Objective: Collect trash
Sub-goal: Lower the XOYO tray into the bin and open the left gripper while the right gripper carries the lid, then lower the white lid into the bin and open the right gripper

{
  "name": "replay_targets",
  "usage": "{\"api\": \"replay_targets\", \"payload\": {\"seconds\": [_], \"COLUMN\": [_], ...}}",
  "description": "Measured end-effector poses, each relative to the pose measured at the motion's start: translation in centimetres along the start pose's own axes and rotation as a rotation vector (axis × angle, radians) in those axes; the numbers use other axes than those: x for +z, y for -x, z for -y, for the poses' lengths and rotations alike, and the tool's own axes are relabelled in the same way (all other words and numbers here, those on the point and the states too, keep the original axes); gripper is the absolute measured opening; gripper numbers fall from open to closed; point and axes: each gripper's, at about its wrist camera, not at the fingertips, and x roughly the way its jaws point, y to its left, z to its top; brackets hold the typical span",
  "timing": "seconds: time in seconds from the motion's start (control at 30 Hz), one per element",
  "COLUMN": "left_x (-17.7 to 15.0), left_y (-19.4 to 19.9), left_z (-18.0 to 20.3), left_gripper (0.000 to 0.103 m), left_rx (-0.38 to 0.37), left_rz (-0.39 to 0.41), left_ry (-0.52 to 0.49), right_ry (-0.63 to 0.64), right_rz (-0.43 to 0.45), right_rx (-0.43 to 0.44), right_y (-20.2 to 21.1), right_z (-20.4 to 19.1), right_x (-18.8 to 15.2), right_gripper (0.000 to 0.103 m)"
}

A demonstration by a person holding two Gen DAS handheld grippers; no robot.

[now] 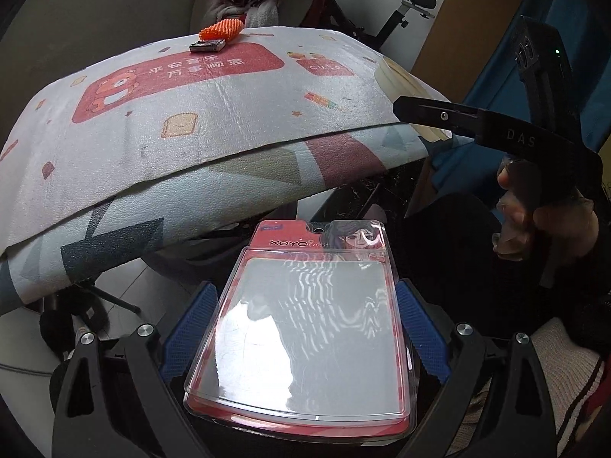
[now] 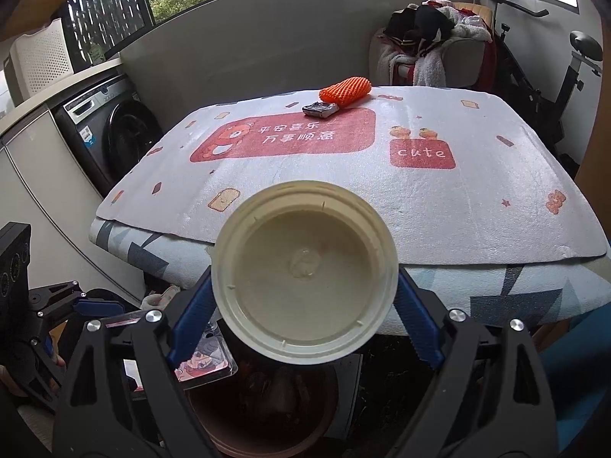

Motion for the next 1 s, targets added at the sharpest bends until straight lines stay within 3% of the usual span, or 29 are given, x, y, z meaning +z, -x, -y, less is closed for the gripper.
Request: {"api": "replay_targets", "payload": {"seconds": [0.37, 0.53, 1.0], "left_x": [1.3, 2.0, 0.7], "left_y": [-2.9, -0.6, 4.0], "left_z": [-2.1, -2.7, -3.6], "left_gripper": [0.092, 0.092, 0.093], "left_rx": [-0.04, -0.031, 0.19], "left_rz": [-0.023, 0.067, 0.301], "left_ry": [0.041, 0.042, -0.025], "right_ry": [-0.004, 0.002, 0.148], "right_rz": [-0.031, -0.044, -0.138], "right_rx": [0.004, 0.01, 0.04], "right_y": [-1.2, -1.7, -4.3], "right_z": [0.0, -0.4, -4.7], "right_x": [-0.8, -1.3, -4.2], "right_gripper": [0.087, 0.087, 0.087]}}
